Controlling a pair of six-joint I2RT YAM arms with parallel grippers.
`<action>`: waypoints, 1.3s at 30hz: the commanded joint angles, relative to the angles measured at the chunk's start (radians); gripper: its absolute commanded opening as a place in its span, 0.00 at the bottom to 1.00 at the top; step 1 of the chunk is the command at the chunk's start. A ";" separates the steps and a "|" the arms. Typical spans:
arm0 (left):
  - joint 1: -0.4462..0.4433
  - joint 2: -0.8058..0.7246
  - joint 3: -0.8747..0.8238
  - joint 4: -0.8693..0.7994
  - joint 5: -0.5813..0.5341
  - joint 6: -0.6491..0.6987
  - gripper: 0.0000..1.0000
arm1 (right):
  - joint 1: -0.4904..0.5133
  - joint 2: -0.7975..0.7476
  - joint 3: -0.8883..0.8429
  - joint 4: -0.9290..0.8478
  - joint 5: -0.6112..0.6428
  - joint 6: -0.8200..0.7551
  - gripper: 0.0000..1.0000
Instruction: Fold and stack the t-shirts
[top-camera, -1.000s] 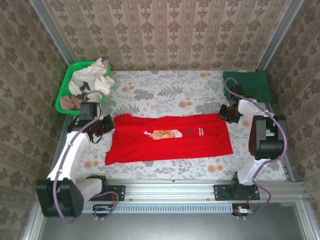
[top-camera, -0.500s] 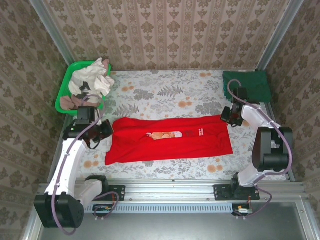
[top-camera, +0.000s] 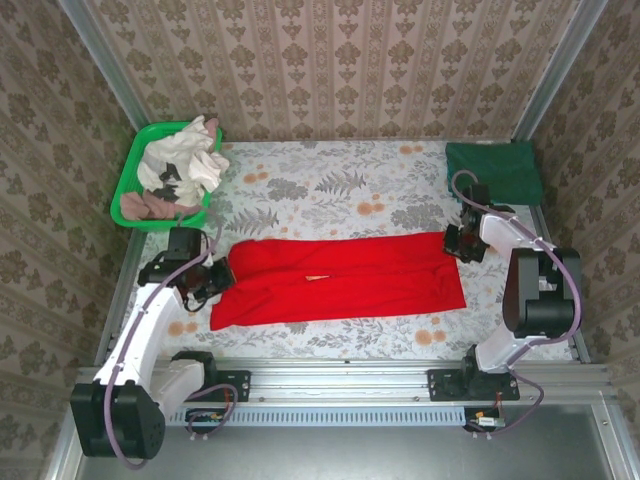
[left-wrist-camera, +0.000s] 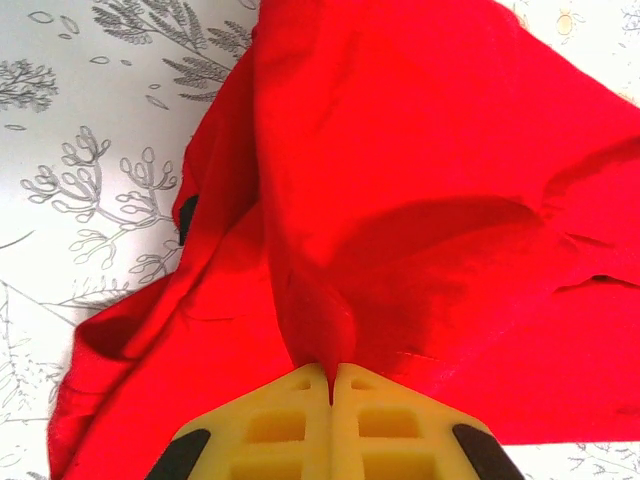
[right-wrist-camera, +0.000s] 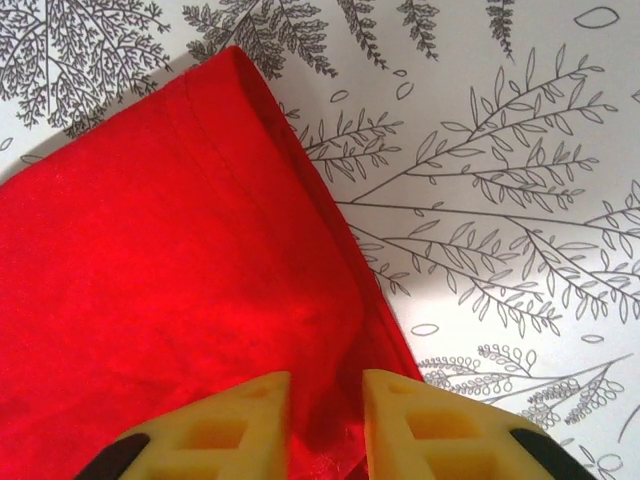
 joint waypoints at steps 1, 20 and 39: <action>-0.014 0.004 -0.008 0.013 -0.003 -0.026 0.00 | 0.048 -0.109 0.016 -0.081 0.071 0.009 0.30; -0.106 0.032 0.186 -0.115 -0.152 -0.031 0.00 | 0.152 0.107 -0.015 0.041 0.080 0.093 0.40; -0.154 0.089 0.181 -0.007 -0.126 -0.062 0.00 | 1.126 -0.049 -0.213 1.106 0.052 -0.405 0.62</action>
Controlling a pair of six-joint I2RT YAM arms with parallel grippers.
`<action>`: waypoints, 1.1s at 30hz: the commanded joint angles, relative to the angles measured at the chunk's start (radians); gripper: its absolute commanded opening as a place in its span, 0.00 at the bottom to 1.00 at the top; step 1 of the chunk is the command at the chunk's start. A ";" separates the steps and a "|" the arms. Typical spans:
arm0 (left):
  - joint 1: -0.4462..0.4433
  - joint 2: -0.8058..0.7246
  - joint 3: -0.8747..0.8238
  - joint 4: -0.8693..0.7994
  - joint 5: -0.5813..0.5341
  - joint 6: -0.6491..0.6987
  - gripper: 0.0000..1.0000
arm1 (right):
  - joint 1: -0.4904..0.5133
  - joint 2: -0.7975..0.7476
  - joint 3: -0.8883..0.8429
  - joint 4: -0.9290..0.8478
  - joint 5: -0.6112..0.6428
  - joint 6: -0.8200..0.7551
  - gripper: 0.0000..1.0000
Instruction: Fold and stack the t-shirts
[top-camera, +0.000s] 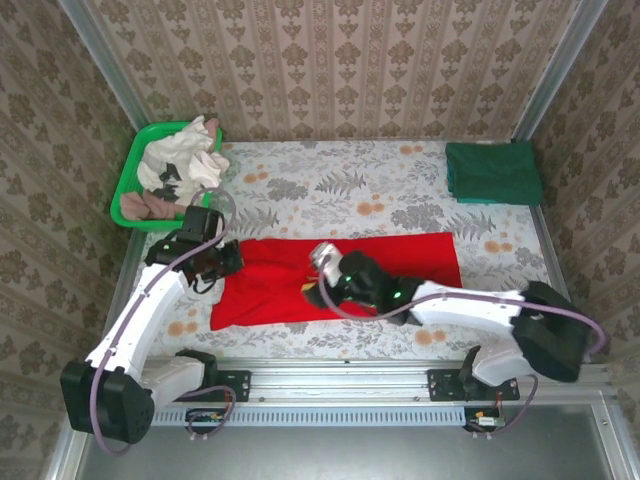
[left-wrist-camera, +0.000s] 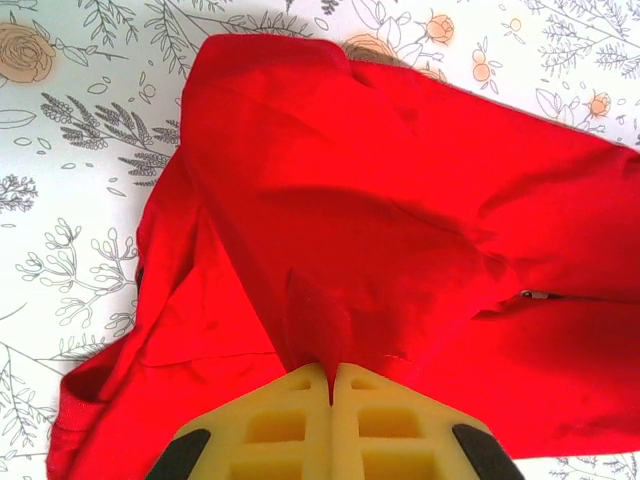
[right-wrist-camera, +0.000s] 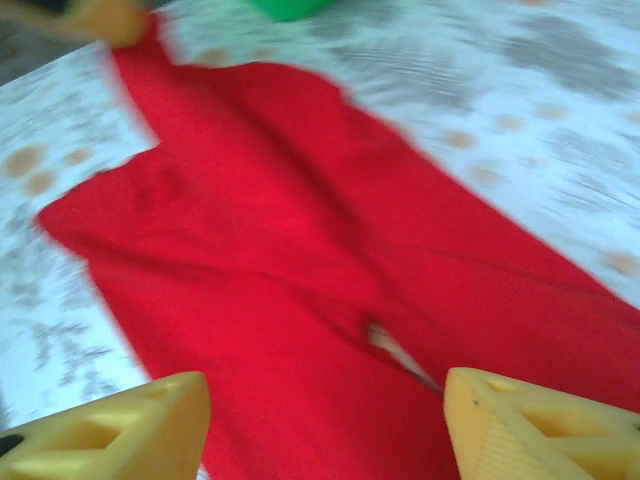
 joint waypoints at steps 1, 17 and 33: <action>0.014 -0.001 -0.004 0.038 0.013 -0.012 0.00 | 0.058 0.165 0.080 0.200 0.009 -0.122 0.61; 0.091 0.098 0.001 0.082 0.073 0.055 0.00 | 0.039 0.593 0.420 0.056 0.101 -0.258 0.61; 0.129 0.132 0.006 0.092 0.095 0.074 0.00 | -0.005 0.631 0.498 -0.063 0.082 -0.276 0.25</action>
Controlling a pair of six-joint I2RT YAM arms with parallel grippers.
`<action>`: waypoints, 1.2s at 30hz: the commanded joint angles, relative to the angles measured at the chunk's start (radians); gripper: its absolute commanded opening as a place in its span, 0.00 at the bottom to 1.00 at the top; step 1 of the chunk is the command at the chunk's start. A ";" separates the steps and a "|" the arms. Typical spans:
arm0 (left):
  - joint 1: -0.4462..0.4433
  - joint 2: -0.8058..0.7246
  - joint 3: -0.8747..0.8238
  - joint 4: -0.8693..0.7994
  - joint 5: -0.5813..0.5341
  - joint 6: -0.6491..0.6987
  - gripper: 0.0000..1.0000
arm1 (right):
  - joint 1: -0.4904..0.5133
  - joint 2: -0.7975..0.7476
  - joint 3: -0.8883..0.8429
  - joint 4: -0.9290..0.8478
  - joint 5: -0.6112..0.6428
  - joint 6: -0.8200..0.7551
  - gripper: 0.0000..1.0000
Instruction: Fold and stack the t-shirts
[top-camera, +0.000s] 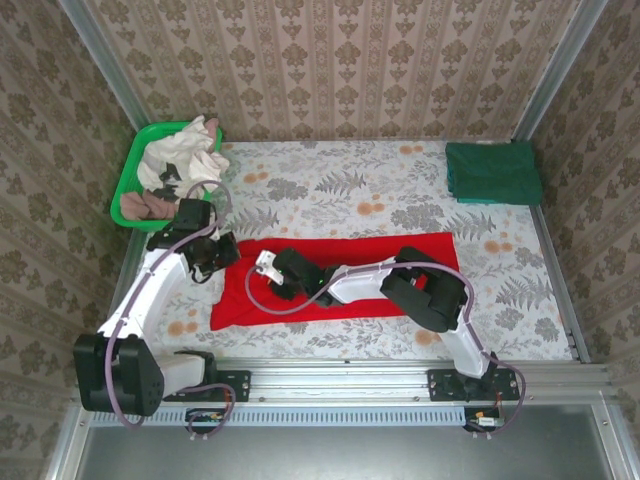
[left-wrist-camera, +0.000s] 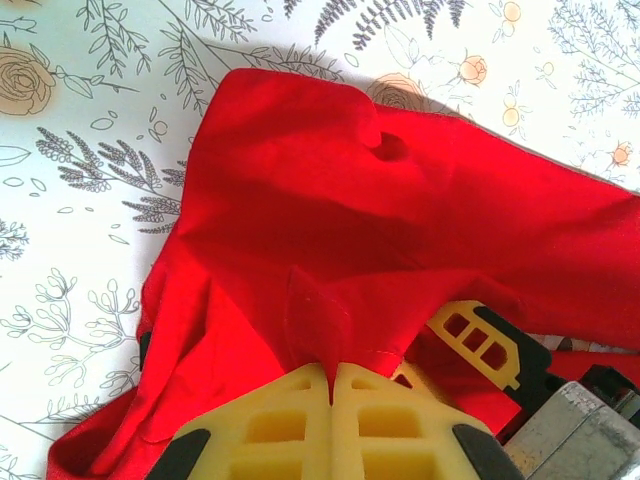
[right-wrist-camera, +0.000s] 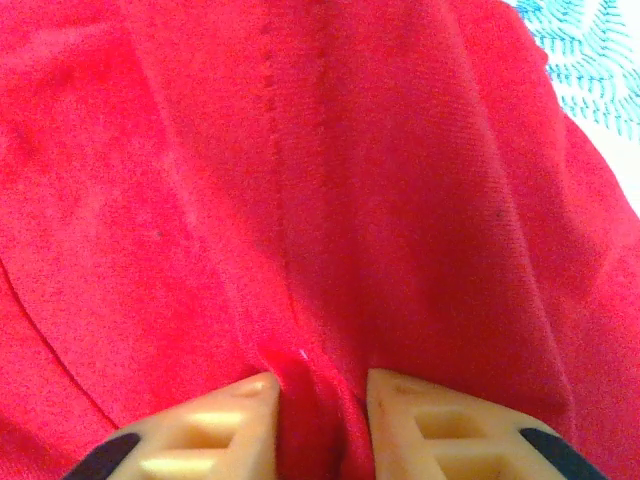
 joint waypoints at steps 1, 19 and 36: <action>0.012 -0.001 0.008 -0.002 0.012 0.029 0.00 | -0.002 -0.038 0.002 -0.049 -0.013 -0.008 0.22; -0.009 -0.171 -0.033 -0.138 0.015 -0.002 0.00 | -0.003 -0.325 -0.192 -0.087 -0.197 0.065 0.09; -0.004 -0.304 -0.120 -0.170 -0.021 -0.056 0.24 | 0.006 -0.279 -0.233 -0.203 -0.350 0.042 0.15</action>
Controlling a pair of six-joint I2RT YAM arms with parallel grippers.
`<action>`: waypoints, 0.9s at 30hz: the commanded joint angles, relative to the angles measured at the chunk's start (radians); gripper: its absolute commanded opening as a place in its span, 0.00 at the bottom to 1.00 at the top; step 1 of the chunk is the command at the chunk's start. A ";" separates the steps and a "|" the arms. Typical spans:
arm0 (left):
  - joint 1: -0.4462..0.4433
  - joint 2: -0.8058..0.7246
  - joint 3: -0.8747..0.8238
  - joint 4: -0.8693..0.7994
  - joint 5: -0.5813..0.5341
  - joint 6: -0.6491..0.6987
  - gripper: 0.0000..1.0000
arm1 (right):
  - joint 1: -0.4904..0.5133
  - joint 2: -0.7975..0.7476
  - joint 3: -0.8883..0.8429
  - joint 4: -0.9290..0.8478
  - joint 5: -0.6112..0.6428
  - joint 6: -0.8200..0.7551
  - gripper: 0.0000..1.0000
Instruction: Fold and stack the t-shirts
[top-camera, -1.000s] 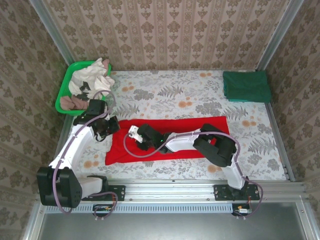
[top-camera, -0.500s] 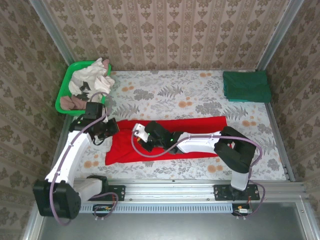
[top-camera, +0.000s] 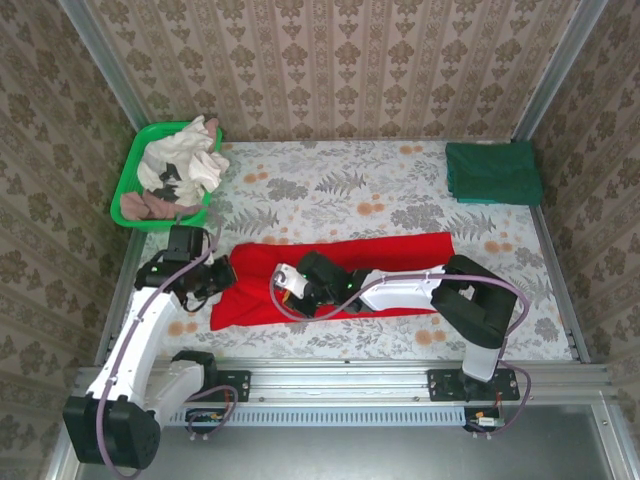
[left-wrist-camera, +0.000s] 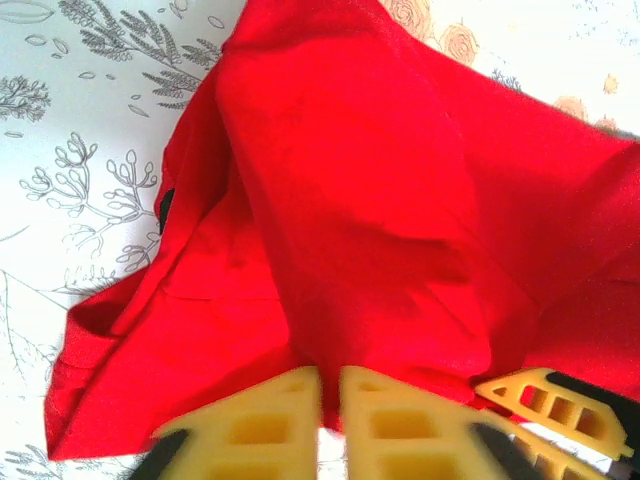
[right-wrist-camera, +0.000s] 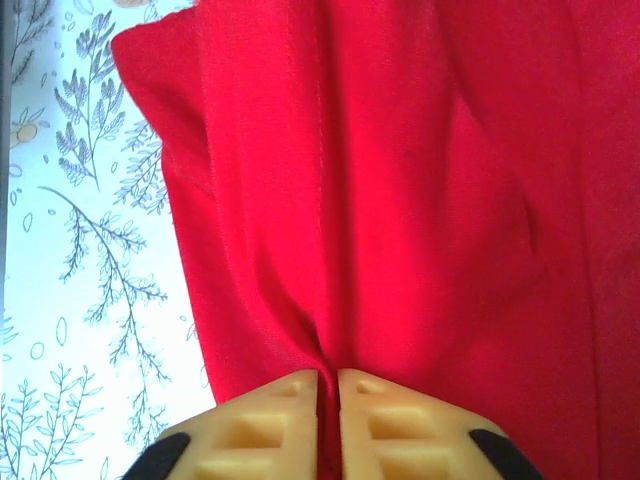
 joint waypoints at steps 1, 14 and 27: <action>0.004 -0.019 0.006 -0.041 -0.037 -0.018 0.25 | 0.007 0.031 0.009 -0.090 -0.032 -0.009 0.18; -0.020 0.161 0.029 0.142 -0.014 -0.002 0.34 | -0.003 -0.070 0.001 -0.140 -0.080 0.027 0.51; -0.073 0.824 0.177 0.481 0.026 0.006 0.32 | -0.353 -0.060 0.017 -0.420 0.480 0.493 0.63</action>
